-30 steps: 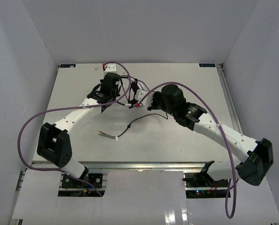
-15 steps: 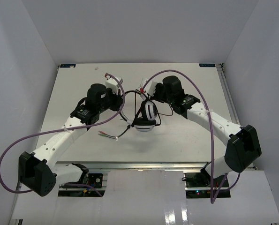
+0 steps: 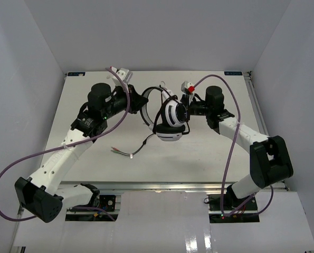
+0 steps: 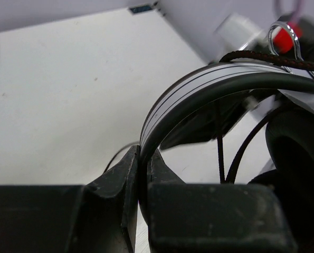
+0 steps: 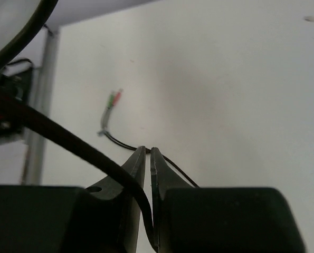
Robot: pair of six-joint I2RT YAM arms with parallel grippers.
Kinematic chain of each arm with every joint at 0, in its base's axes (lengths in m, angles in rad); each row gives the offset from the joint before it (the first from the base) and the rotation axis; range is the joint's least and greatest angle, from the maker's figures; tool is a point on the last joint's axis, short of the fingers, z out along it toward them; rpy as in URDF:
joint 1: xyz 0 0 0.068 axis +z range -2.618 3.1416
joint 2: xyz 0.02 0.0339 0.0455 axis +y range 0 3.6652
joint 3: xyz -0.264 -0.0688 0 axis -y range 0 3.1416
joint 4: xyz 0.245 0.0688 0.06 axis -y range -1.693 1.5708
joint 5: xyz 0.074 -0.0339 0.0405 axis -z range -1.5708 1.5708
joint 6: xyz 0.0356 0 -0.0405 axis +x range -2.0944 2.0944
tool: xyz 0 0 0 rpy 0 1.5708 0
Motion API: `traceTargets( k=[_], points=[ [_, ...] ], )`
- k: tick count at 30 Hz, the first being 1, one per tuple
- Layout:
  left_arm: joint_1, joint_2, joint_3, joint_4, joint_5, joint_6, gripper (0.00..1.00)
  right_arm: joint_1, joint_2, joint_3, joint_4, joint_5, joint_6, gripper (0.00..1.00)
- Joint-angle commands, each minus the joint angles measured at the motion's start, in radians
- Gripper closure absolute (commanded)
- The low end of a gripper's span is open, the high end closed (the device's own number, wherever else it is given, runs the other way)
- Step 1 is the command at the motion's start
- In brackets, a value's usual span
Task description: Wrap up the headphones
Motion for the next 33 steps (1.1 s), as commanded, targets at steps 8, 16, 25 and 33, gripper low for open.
traceTargets(
  k=[8,16,25,33],
  points=[
    [-0.01,0.037,0.294,0.161,0.037,-0.376,1.0,0.062,0.081,-0.118,0.773,-0.213,0.68,0.74],
    [-0.01,0.022,0.326,0.154,-0.386,-0.468,1.0,0.133,0.047,-0.2,0.861,-0.21,0.677,0.75],
    [-0.007,0.04,0.316,0.086,-0.914,-0.322,1.0,0.173,-0.133,-0.204,0.512,-0.139,0.455,0.92],
    [0.01,0.181,0.301,0.06,-1.038,-0.153,1.0,0.287,-0.196,0.026,-0.279,0.182,-0.211,0.92]
  ],
)
